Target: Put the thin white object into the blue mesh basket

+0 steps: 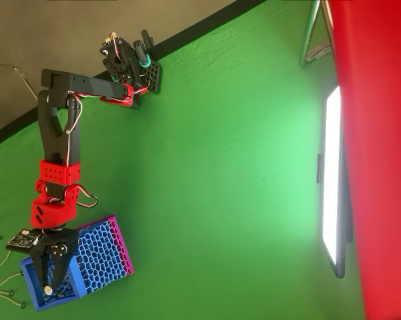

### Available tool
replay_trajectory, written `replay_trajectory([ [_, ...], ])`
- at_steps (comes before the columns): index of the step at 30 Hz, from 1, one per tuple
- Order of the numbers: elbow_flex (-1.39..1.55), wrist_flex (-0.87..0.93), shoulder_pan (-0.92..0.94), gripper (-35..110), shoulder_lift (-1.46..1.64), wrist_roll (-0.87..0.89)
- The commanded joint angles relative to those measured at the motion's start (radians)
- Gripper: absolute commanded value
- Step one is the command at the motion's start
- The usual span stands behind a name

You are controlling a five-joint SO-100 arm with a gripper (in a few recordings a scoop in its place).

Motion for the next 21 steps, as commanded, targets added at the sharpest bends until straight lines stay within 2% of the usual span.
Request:
replay_trajectory([
  [1, 0.048, -0.017, -0.015, 13, 0.089, 0.015],
  [14, 0.258, -0.017, -0.071, 12, 0.249, 0.069],
  [21, 0.460, -0.017, -0.132, 11, 0.433, 0.152],
])
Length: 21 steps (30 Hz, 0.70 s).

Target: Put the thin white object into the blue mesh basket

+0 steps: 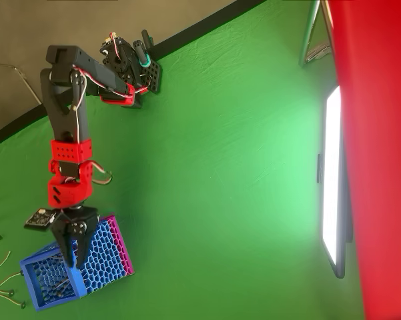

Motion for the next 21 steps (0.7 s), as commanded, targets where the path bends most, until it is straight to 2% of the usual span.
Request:
replay_trajectory([
  [1, 0.087, -0.015, -0.038, 11, 0.127, 0.051],
  [10, 0.316, -0.015, -0.170, 9, 0.308, 0.238],
  [21, 0.600, -0.015, -0.354, 6, 0.558, 0.597],
])
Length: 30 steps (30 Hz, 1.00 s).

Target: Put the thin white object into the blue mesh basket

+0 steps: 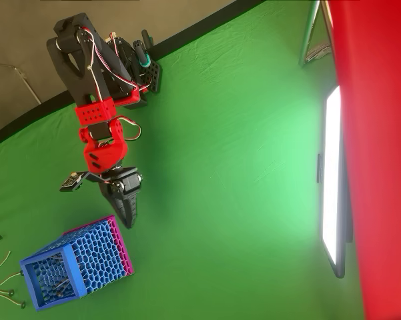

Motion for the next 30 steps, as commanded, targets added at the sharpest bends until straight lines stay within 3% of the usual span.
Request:
replay_trajectory([
  [1, 0.117, -0.014, -0.060, 5, 0.147, 0.140],
  [8, 0.374, -0.008, -0.143, 1, 0.436, 0.351],
  [10, 0.377, 0.117, -0.152, 1, 0.514, 0.426],
  [19, 0.479, 0.322, -0.158, 1, 0.721, 0.653],
  [30, 0.479, 0.772, -0.155, 1, 1.009, 0.896],
])
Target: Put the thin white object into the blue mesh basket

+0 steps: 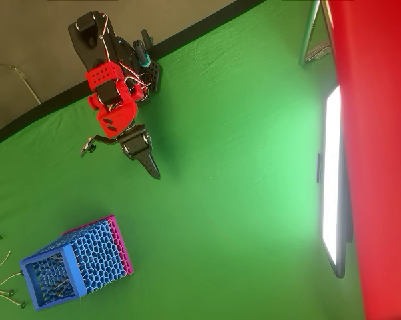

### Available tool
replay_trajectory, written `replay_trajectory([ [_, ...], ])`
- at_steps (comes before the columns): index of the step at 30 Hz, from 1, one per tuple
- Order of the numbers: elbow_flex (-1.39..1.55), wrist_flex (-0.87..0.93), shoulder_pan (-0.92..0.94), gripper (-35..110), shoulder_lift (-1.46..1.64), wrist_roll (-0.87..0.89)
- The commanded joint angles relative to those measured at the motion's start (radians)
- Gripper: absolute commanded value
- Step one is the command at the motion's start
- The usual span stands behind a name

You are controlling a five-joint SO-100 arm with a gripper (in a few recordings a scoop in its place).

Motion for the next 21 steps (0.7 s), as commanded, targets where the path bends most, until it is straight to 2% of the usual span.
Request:
replay_trajectory([
  [1, 0.008, 0.121, -0.002, 1, 0.081, 0.061],
  [7, 0.008, 0.261, 0.009, 1, 0.129, 0.124],
  [21, 0.008, 0.281, 0.015, 1, 0.130, 0.118],
])
